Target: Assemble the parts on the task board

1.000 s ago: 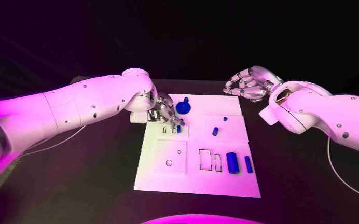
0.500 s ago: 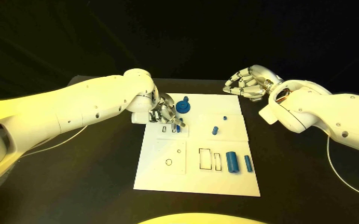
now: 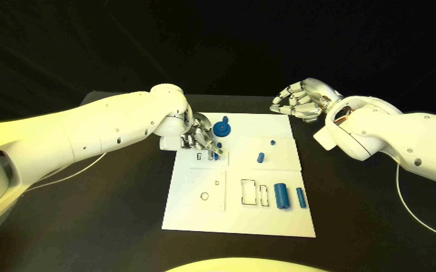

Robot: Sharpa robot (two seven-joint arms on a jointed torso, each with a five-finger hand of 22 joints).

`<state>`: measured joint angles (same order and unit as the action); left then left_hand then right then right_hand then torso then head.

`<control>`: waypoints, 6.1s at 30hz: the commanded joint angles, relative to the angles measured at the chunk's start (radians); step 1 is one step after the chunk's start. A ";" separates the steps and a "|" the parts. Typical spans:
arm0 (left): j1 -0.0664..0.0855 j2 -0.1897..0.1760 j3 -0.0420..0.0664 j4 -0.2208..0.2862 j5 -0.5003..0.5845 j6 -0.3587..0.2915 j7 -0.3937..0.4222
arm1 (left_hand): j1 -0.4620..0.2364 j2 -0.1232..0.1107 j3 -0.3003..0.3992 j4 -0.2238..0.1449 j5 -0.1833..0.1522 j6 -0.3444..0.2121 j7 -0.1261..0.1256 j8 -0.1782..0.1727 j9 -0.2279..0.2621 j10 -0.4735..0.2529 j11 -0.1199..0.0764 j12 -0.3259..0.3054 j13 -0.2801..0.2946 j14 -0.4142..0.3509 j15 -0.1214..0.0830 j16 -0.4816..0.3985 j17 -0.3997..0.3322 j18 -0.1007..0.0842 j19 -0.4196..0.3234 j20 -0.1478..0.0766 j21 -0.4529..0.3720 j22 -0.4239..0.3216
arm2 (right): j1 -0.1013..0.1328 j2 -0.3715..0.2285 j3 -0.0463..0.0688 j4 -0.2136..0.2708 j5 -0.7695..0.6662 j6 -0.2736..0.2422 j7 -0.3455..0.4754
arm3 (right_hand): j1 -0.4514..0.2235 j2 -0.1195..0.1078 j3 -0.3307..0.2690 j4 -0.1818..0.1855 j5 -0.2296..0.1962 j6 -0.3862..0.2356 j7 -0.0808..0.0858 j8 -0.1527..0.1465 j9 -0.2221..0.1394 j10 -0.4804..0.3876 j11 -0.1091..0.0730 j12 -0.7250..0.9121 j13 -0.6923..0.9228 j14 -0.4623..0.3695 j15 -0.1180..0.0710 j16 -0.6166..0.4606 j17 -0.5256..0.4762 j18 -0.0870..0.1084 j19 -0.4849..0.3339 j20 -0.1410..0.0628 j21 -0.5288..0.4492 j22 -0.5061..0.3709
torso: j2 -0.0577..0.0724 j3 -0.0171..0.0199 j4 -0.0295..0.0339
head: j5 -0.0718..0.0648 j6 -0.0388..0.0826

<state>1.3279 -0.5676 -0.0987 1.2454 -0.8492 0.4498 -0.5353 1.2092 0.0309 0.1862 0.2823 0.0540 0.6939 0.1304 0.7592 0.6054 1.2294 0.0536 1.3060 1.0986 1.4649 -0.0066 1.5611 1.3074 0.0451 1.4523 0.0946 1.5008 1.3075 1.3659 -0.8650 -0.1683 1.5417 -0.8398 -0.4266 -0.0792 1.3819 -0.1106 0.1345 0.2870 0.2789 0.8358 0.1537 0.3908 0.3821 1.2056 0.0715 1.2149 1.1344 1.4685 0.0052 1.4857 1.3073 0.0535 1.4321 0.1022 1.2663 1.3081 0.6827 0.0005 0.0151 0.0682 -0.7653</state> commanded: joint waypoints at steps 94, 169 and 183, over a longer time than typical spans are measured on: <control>-0.034 -0.068 -0.005 0.116 -0.139 -0.136 0.010 | -0.196 -0.170 0.730 -0.348 0.606 0.082 -0.059 0.111 0.208 0.080 -0.060 -0.010 0.019 0.086 -0.059 -0.023 0.190 -0.009 0.012 -0.052 0.012 0.105 | 0.000 -0.005 -0.001 -0.012 -0.032 0.029 -0.004 | -0.001 -0.015 0.037 0.002 0.056 -0.017 0.000 0.012 0.011 -0.002 -0.002 -0.008 -0.004 0.061 -0.008 -0.009 0.098 0.012 -0.008 0.001 -0.015 0.142 | 0.001 -0.0013 0.0015 | 0.015 -0.004; -0.035 -0.042 -0.005 0.087 -0.122 -0.037 -0.004 | -0.228 -0.142 0.657 -0.306 0.587 0.106 -0.076 0.112 0.221 0.103 -0.073 -0.013 0.018 0.089 -0.069 -0.019 0.199 -0.010 0.013 -0.057 0.010 0.107 | 0.000 -0.003 -0.001 -0.009 -0.038 0.032 -0.008 | -0.005 -0.017 0.039 0.003 0.056 -0.016 0.000 0.013 0.011 -0.001 -0.001 -0.007 -0.003 0.061 -0.008 -0.009 0.099 0.012 -0.008 0.001 -0.015 0.142 | 0.000 0.0003 0.0005 | 0.010 -0.032; -0.035 -0.040 -0.005 0.088 -0.143 -0.063 -0.002 | -0.250 -0.121 0.549 -0.248 0.558 0.119 -0.085 0.096 0.219 0.113 -0.079 -0.014 0.021 0.089 -0.074 -0.018 0.200 -0.009 0.013 -0.061 0.005 0.105 | 0.000 -0.001 -0.001 -0.009 -0.038 0.033 -0.006 | -0.009 -0.019 0.046 0.001 0.058 -0.016 -0.001 0.015 0.013 0.000 -0.002 -0.008 -0.004 0.061 -0.009 -0.011 0.097 0.012 -0.008 0.001 -0.018 0.142 | 0.000 0.0006 0.0010 | 0.009 -0.034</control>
<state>1.3002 -0.6115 -0.0988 1.3294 -0.9842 0.3696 -0.5369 0.9620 -0.0971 0.6831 0.0906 0.6164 0.7555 0.0946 0.8613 0.8259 1.3372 -0.0249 1.2925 1.1189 1.4650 -0.0715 1.5437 1.3073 0.0453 1.4648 0.0389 1.5085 1.3074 1.3657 -0.8667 -0.1697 1.5317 -0.8680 -0.4059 -0.0921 1.3753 -0.1253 0.1773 0.2883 0.3312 0.8289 0.1535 0.4024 0.3945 1.2057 0.0715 1.2110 1.1308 1.4648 0.0016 1.4817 1.3075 0.0535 1.4285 0.1058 1.2518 1.3076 0.6832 0.0012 0.0156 0.0776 -0.7989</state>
